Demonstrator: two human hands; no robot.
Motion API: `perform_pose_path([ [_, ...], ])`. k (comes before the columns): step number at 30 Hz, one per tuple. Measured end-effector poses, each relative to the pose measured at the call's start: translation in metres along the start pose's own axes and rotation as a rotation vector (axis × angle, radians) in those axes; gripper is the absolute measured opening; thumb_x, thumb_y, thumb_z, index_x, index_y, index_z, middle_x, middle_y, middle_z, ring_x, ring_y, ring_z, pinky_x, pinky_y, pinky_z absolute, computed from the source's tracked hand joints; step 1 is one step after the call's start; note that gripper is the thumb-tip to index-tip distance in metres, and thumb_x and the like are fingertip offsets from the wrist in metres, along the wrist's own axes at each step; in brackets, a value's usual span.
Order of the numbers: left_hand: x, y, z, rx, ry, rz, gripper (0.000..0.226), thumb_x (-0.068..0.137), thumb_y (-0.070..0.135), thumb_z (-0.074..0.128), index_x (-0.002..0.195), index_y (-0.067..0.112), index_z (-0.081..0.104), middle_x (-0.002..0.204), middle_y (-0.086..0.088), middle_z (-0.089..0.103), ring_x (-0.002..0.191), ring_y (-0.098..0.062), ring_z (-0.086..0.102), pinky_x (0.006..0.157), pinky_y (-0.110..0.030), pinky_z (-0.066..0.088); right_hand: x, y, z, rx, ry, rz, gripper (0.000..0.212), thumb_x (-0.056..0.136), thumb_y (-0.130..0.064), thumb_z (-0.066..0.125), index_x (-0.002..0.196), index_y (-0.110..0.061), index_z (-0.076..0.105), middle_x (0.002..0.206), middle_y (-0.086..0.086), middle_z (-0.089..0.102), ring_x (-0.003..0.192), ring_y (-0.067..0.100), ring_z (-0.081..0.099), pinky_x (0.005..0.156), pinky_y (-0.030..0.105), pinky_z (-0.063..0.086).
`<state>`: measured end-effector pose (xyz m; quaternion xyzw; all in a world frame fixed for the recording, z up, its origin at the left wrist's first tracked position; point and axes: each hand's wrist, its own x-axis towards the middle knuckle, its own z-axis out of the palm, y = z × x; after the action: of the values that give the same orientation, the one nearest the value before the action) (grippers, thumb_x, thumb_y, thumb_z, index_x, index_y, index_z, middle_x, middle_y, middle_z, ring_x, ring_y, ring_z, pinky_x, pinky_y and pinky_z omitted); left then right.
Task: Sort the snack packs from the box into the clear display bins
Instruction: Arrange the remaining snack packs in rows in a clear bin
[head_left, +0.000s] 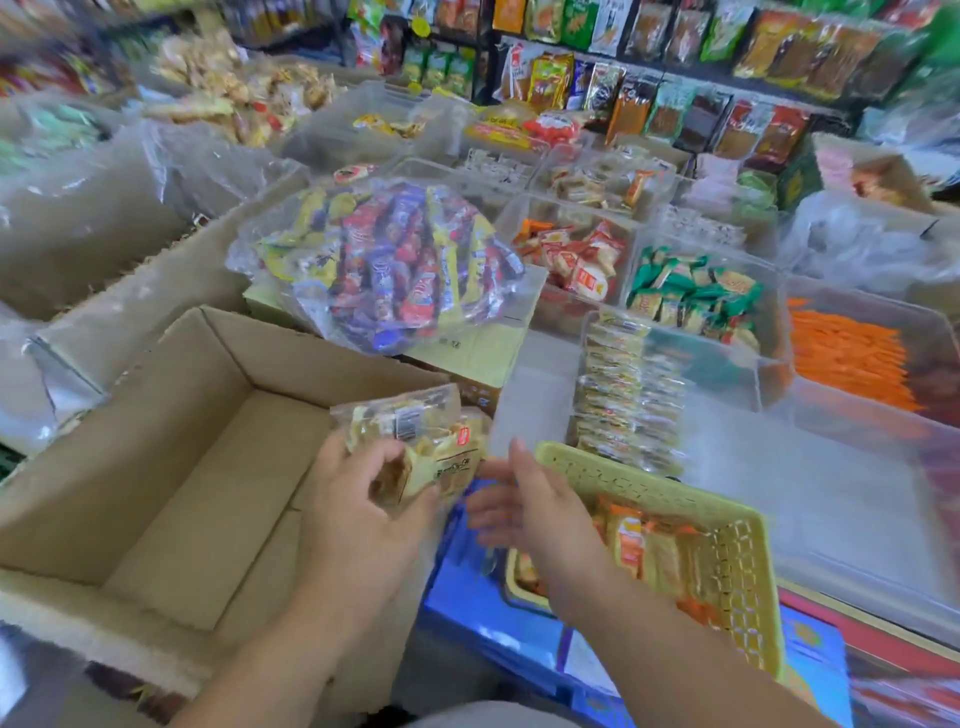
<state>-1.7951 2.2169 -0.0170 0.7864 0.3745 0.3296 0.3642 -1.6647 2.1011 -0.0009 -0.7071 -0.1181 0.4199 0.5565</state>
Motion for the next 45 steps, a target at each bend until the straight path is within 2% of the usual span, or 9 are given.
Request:
perform_pose_path([
  [10, -0.06, 0.099, 0.127, 0.282, -0.306, 0.583, 0.063, 0.054, 0.019, 0.095, 0.113, 0.016, 0.075, 0.129, -0.007, 0.049, 0.108, -0.027, 0.054, 0.087, -0.039, 0.055, -0.026, 0.019, -0.168, 0.374, -0.309, 0.268, 0.066, 0.083, -0.07, 0.056, 0.121, -0.019, 0.073, 0.121, 0.021, 0.07, 0.098, 0.035, 0.068, 0.084, 0.05, 0.059],
  [14, -0.066, 0.117, 0.145, 0.305, -0.492, 0.526, 0.082, 0.063, 0.036, 0.092, 0.136, 0.03, 0.057, 0.139, 0.002, 0.043, 0.12, -0.018, 0.049, 0.098, -0.03, 0.044, -0.024, 0.027, -0.209, 0.375, -0.32, 0.251, 0.06, 0.088, -0.065, 0.058, 0.129, -0.023, 0.067, 0.126, 0.019, 0.068, 0.12, 0.039, 0.064, 0.103, 0.063, 0.047],
  [20, -0.055, 0.128, 0.167, 0.26, -0.636, 0.356, 0.069, 0.087, 0.046, 0.075, 0.148, 0.053, 0.044, 0.142, 0.039, 0.01, 0.134, 0.012, 0.022, 0.101, 0.002, 0.017, -0.008, 0.041, -0.245, 0.502, -0.237, 0.246, 0.035, 0.101, -0.03, 0.058, 0.133, -0.013, 0.06, 0.121, 0.017, 0.071, 0.11, 0.035, 0.07, 0.085, 0.05, 0.06],
  [25, -0.033, 0.129, 0.194, 0.092, -0.5, 0.161, 0.059, 0.086, 0.039, 0.077, 0.134, 0.06, 0.051, 0.131, 0.055, 0.01, 0.119, 0.027, 0.028, 0.1, -0.017, 0.033, 0.026, 0.044, -0.287, 0.502, -0.064, 0.167, 0.024, 0.102, -0.013, 0.055, 0.125, -0.011, 0.06, 0.117, 0.016, 0.073, 0.103, 0.033, 0.073, 0.074, 0.043, 0.062],
  [27, -0.02, 0.123, 0.205, 0.091, -0.468, 0.062, 0.059, 0.087, 0.035, 0.079, 0.135, 0.058, 0.051, 0.137, 0.034, 0.02, 0.108, 0.029, 0.026, 0.1, -0.025, 0.038, 0.042, 0.04, -0.31, 0.332, 0.085, 0.062, 0.02, 0.099, -0.012, 0.059, 0.119, -0.017, 0.061, 0.115, 0.013, 0.073, 0.1, 0.033, 0.073, 0.075, 0.044, 0.062],
  [31, 0.007, 0.106, 0.226, 0.149, -0.508, -0.12, 0.062, 0.089, 0.039, 0.077, 0.134, 0.065, 0.044, 0.159, 0.017, 0.014, 0.12, -0.031, 0.055, 0.096, -0.033, 0.044, 0.078, 0.029, -0.355, -0.472, 0.281, -0.18, 0.025, 0.093, -0.017, 0.065, 0.113, -0.032, 0.066, 0.092, -0.008, 0.073, 0.09, 0.024, 0.068, 0.07, 0.03, 0.053],
  [34, 0.016, 0.089, 0.241, 0.157, -0.492, -0.139, 0.067, 0.089, 0.039, 0.077, 0.144, 0.057, 0.042, 0.162, 0.014, 0.013, 0.132, -0.011, 0.039, 0.096, -0.028, 0.036, 0.106, 0.019, -0.372, -1.01, 0.142, -0.328, 0.031, 0.096, -0.018, 0.059, 0.122, -0.031, 0.068, 0.11, -0.004, 0.072, 0.101, 0.023, 0.065, 0.081, 0.034, 0.052],
  [37, 0.018, 0.074, 0.25, 0.145, -0.481, -0.151, 0.069, 0.089, 0.042, 0.076, 0.144, 0.059, 0.038, 0.14, 0.015, 0.027, 0.091, 0.019, 0.043, 0.077, -0.017, 0.039, 0.129, 0.011, -0.369, -1.503, -0.117, -0.295, 0.045, 0.094, -0.009, 0.05, 0.126, -0.037, 0.064, 0.114, -0.003, 0.068, 0.107, 0.024, 0.06, 0.083, 0.036, 0.053],
  [45, 0.006, 0.054, 0.253, 0.263, -0.497, -0.094, 0.075, 0.086, 0.046, 0.075, 0.148, 0.058, 0.035, 0.117, 0.01, 0.036, 0.066, -0.007, 0.054, 0.071, -0.033, 0.051, 0.167, 0.035, -0.341, -1.774, -0.407, -0.025, 0.044, 0.091, 0.002, 0.05, 0.13, -0.015, 0.06, 0.115, 0.007, 0.064, 0.098, 0.027, 0.064, 0.073, 0.034, 0.051],
])
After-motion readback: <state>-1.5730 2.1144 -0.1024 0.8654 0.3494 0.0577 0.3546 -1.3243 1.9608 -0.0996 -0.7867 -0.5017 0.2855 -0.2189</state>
